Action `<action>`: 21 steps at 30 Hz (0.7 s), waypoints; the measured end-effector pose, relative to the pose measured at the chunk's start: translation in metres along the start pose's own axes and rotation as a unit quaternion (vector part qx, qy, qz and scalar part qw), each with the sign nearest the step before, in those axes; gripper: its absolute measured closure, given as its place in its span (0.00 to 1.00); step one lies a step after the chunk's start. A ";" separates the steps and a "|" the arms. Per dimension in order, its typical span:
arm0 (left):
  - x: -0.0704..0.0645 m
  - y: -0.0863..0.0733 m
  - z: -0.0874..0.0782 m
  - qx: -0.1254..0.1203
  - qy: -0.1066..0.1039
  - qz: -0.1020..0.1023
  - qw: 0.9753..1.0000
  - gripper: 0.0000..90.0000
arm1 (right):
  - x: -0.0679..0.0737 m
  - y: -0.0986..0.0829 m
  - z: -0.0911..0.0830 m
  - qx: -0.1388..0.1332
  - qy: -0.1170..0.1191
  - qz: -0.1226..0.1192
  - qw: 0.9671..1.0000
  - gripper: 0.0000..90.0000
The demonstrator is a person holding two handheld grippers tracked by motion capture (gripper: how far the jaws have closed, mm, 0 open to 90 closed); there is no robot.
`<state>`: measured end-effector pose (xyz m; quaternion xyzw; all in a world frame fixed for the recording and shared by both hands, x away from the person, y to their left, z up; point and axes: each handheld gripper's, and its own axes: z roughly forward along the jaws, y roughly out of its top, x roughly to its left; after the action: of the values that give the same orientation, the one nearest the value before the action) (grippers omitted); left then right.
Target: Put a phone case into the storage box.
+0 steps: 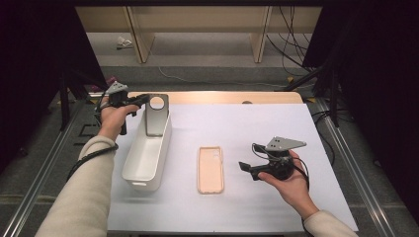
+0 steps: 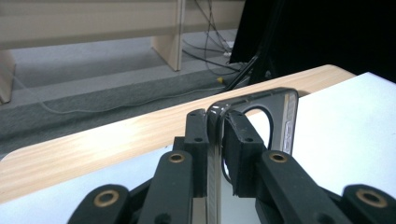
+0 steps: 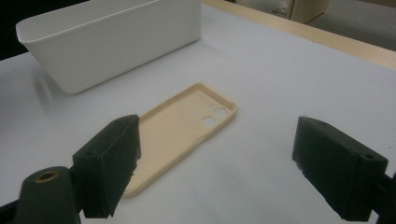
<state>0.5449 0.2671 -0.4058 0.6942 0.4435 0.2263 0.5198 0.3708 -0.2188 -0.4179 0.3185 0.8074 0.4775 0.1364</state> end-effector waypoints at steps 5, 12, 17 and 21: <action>-0.001 0.002 0.001 0.007 0.006 0.006 1.000 0.88 | 0.000 0.000 0.000 0.000 0.000 0.000 1.000 0.18; -0.003 0.006 0.004 0.020 0.021 0.020 0.999 0.86 | 0.000 0.000 0.000 0.000 0.000 0.000 1.000 0.18; -0.005 0.007 0.007 0.028 0.033 0.023 0.999 0.82 | 0.000 0.000 0.000 0.001 0.001 0.000 1.000 0.18; -0.007 0.007 0.009 0.037 0.043 0.028 0.998 0.79 | 0.000 0.000 0.000 0.000 0.001 0.000 1.000 0.18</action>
<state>0.5513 0.2562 -0.4011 0.7148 0.4539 0.2537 0.4677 0.3709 -0.2189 -0.4180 0.3183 0.8074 0.4778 0.1357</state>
